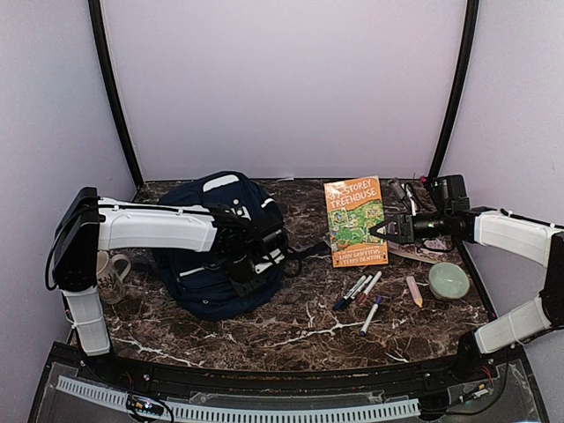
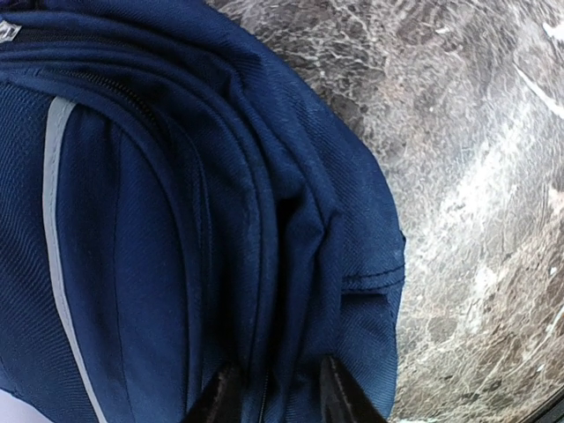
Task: Pack the student bag
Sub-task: Pick up the largest pocket of the bag from the student bag.
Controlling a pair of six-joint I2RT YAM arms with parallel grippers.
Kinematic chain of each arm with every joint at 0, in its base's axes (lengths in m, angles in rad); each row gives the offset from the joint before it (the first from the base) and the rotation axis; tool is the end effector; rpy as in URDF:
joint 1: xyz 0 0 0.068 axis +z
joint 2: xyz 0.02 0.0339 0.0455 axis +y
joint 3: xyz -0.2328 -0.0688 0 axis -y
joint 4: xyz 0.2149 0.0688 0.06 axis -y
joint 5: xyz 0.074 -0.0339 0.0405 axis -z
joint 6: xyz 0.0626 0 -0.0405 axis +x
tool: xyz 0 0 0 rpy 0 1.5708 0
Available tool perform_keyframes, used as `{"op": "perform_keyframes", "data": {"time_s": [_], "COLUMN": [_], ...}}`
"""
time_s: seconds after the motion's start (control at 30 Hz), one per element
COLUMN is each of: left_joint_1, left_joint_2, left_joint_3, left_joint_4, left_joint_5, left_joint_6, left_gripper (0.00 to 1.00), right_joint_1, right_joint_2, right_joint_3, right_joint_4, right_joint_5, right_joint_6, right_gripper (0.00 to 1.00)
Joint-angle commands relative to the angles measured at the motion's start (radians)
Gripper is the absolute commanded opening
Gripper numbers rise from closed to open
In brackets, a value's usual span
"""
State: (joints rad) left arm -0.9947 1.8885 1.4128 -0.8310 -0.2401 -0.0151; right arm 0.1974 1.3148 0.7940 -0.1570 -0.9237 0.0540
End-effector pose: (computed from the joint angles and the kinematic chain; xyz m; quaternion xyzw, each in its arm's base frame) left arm 0.2012 -0.2824 0.1594 0.4491 0.8759 0.0407 0.1718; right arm 0.2494 0.1008 0.2138 -0.2498 0.7916 0.4472 0.3331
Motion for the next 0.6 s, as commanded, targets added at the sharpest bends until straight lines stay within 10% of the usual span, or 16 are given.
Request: {"op": "perform_keyframes", "data": {"time_s": [0.0, 0.57], "left_joint_1": [0.005, 0.005], "left_joint_2": [-0.015, 0.059], "left_joint_3": [-0.008, 0.058], "left_joint_4": [-0.04, 0.01], "left_joint_5": [0.034, -0.017], "left_joint_6": [0.022, 0.038], "left_gripper": [0.38, 0.36], "right_joint_1": [-0.004, -0.004], "right_joint_2": [-0.026, -0.025], "right_joint_3": [-0.004, -0.007], "right_joint_4": [0.087, 0.085], "right_joint_5": [-0.049, -0.043], "right_joint_6": [0.001, -0.003], "right_gripper": [0.0, 0.0]}}
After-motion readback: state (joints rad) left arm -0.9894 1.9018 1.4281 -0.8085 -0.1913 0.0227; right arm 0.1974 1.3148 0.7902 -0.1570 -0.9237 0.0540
